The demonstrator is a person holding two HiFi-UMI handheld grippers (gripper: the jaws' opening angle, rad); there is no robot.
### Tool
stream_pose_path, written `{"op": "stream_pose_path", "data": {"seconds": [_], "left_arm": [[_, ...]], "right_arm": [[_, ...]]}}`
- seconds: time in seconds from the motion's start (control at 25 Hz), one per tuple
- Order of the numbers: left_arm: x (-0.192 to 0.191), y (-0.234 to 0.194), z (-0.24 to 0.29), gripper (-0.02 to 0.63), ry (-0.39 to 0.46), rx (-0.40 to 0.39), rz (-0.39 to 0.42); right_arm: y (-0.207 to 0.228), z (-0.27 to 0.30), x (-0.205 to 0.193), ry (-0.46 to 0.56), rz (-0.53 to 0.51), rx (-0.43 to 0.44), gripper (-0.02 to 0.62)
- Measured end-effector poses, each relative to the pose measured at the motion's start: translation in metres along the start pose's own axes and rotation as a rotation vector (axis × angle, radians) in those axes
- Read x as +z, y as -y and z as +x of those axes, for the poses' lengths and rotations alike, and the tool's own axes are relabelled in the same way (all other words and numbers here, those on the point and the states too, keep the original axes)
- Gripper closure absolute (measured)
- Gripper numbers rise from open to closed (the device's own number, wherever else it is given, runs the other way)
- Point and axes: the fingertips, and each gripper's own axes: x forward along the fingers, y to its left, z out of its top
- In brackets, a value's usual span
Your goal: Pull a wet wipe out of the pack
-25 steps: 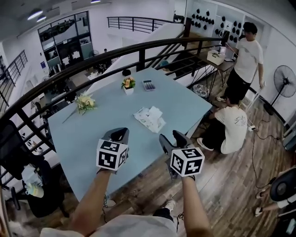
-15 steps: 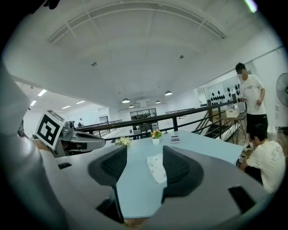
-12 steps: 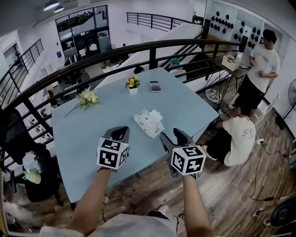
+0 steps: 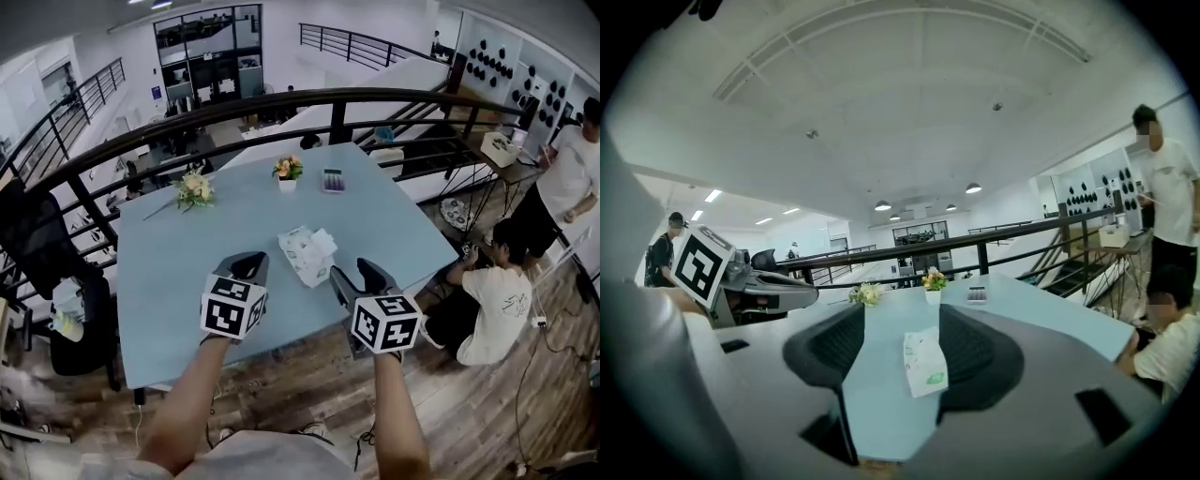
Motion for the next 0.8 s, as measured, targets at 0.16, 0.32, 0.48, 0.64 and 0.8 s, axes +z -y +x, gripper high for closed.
{"op": "stream_pose_path", "data": {"seconds": [0.16,0.32,0.48,0.64,0.8], "left_arm": [[-0.004,0.001,0.001,0.612,-0.006,0.049,-0.020],[-0.006,0.007,0.003,0.612,-0.010,0.079,-0.032],[-0.001,0.013,0.005,0.612,-0.010,0.103,-0.040],[-0.001,0.016,0.006,0.612,-0.008,0.123,-0.047],[-0.003,0.017,0.005,0.612,-0.010,0.124,-0.057]], "right_arm": [[0.006,0.006,-0.002,-0.011,-0.013,0.046,0.364],[0.013,0.008,-0.004,-0.020,-0.021,0.080,0.364],[0.022,0.007,-0.004,-0.029,-0.020,0.103,0.364],[0.024,0.006,-0.004,-0.024,-0.010,0.122,0.364],[0.025,0.004,-0.002,-0.024,-0.016,0.125,0.364]]}}
